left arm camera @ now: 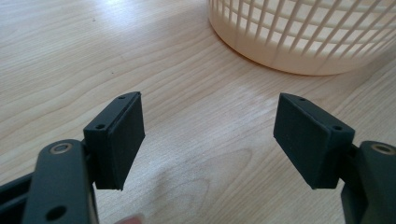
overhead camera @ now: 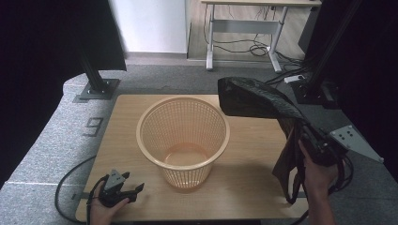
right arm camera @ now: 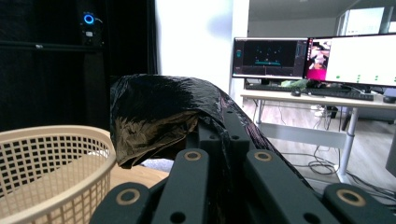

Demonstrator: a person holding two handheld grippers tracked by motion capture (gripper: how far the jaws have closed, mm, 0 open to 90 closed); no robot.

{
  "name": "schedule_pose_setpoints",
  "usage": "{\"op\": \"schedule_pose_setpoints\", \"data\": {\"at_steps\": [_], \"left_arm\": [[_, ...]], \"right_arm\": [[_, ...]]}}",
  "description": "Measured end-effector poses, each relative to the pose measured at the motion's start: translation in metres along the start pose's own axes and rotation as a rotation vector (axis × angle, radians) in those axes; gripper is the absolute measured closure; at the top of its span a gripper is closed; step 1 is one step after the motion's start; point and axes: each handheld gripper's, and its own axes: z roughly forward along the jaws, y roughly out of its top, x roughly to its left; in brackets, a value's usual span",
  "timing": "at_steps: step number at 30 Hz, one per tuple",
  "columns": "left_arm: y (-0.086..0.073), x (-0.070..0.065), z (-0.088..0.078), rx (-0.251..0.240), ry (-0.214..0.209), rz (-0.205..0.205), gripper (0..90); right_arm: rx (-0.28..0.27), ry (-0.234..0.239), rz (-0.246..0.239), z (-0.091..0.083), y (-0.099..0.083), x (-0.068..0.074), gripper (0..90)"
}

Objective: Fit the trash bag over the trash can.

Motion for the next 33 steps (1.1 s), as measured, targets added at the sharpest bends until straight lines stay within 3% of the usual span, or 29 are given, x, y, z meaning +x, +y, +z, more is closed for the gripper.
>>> {"op": "schedule_pose_setpoints", "data": {"at_steps": [9,19,33], "left_arm": [[0.001,0.001,-0.001,-0.01,-0.003,-0.008,24.4],[0.001,-0.001,0.0,-0.008,-0.017,-0.004,24.4],[0.0,-0.001,0.001,-0.006,-0.023,-0.013,24.4]], "right_arm": [[-0.041,0.041,-0.016,-0.004,0.011,0.013,88.2],[-0.05,0.122,-0.018,-0.003,0.014,0.03,88.2],[0.051,0.226,-0.022,0.021,-0.015,0.053,88.2]]}}
